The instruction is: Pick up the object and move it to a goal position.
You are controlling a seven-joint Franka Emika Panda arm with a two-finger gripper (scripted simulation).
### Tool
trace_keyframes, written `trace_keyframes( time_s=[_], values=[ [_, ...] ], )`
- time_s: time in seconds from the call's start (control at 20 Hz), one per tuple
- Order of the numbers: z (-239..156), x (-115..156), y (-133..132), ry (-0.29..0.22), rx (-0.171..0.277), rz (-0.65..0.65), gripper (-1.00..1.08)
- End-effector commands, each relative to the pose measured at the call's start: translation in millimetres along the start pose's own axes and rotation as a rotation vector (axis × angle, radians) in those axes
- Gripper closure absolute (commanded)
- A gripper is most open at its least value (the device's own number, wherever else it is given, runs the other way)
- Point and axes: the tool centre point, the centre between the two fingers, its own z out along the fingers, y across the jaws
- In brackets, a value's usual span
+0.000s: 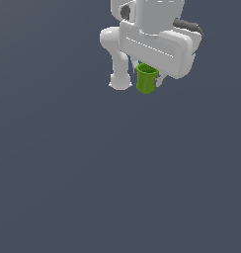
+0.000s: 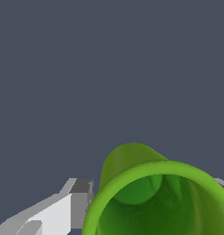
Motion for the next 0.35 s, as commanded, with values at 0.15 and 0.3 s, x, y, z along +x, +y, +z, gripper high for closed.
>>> trace_keyframes(
  time_s=[0.15, 0.3],
  values=[
    [-12.8, 1.3, -2.4, 0.0, 0.0, 0.0, 1.08],
    [-13.7, 1.6, -3.0, 0.0, 0.0, 0.0, 1.08]
  ],
)
